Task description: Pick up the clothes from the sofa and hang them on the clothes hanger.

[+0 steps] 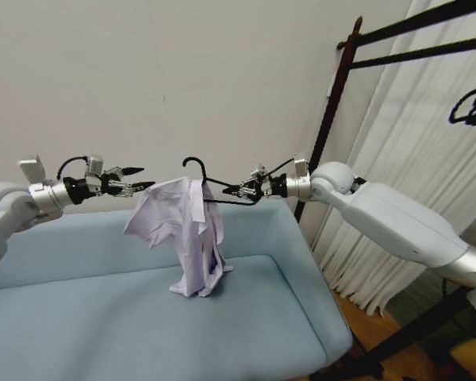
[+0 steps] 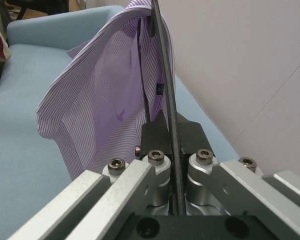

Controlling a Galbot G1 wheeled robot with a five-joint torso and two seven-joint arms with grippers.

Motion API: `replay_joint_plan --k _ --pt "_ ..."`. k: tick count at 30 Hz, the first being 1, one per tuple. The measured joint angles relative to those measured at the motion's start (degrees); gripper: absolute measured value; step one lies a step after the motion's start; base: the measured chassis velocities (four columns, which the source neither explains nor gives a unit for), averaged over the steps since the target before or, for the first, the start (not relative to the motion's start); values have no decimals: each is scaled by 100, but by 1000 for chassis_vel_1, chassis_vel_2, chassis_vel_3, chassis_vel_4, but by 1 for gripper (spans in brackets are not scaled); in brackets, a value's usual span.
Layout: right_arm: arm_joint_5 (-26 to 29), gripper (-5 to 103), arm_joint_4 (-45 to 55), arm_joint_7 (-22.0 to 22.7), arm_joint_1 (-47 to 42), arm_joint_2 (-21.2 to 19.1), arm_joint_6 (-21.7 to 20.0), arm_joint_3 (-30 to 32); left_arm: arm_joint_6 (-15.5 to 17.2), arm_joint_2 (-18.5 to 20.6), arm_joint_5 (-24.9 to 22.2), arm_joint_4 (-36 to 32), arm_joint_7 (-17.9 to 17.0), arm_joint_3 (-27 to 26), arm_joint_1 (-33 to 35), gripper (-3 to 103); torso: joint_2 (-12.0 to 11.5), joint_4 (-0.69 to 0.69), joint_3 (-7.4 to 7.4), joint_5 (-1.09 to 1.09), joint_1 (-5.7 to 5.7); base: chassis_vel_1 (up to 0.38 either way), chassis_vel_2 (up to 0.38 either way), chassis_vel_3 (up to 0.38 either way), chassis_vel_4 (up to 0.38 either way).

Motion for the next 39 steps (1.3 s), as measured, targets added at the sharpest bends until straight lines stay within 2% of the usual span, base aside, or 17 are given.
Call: replay_joint_plan --k 2,11,19,22,23,26,28,29,31,32,36,38,39 --pt "5 2 -10 -2 23 16 -2 -32 0 -54 200 85 189 309 -222 100 0 1 0 1 0 0 0 0 0" --pt "84 2 118 10 -2 -51 -6 -15 17 -358 490 385 218 1065 -949 100 0 -1 0 2 0 0 0 0 0" --pt "108 2 130 38 -14 -112 69 -27 26 -511 669 521 277 1182 -1059 100 0 1 0 1 0 0 0 0 0" --pt "108 2 120 43 -10 -111 91 -32 20 -577 744 558 307 1182 -1056 103 0 1 0 1 0 0 0 0 0" --pt "108 2 114 41 -5 -111 105 -35 16 -603 793 572 329 1185 -1048 98 0 1 0 1 0 0 0 0 0" --pt "108 2 110 48 2 -116 147 -58 1 -631 877 598 396 1187 -1034 94 0 0 0 1 0 0 0 0 0" --pt "108 2 123 126 3 -127 232 -105 -8 -657 925 630 451 1188 -1030 84 0 1 0 1 0 0 0 0 0" --pt "111 2 130 149 3 -128 244 -112 -9 -668 931 641 468 1191 -1034 84 0 1 0 1 0 0 0 0 0" --pt "120 2 140 187 2 -127 262 -124 -10 -692 935 663 494 1201 -1057 72 0 1 0 0 0 0 0 0 0" --pt "120 2 140 187 2 -127 262 -124 -10 -692 935 663 494 1201 -1057 72 0 1 0 0 0 0 0 0 0" --pt "138 2 115 196 39 -114 281 -166 -10 -754 935 690 511 1212 -1083 50 0 0 0 1 0 0 0 0 0" --pt "146 2 106 196 55 -113 283 -176 -10 -771 938 701 515 1214 -1087 50 0 1 0 1 0 0 0 0 0" --pt "157 2 92 194 77 -111 287 -190 -10 -794 940 714 518 1216 -1091 46 0 0 0 1 -1 0 0 0 0"
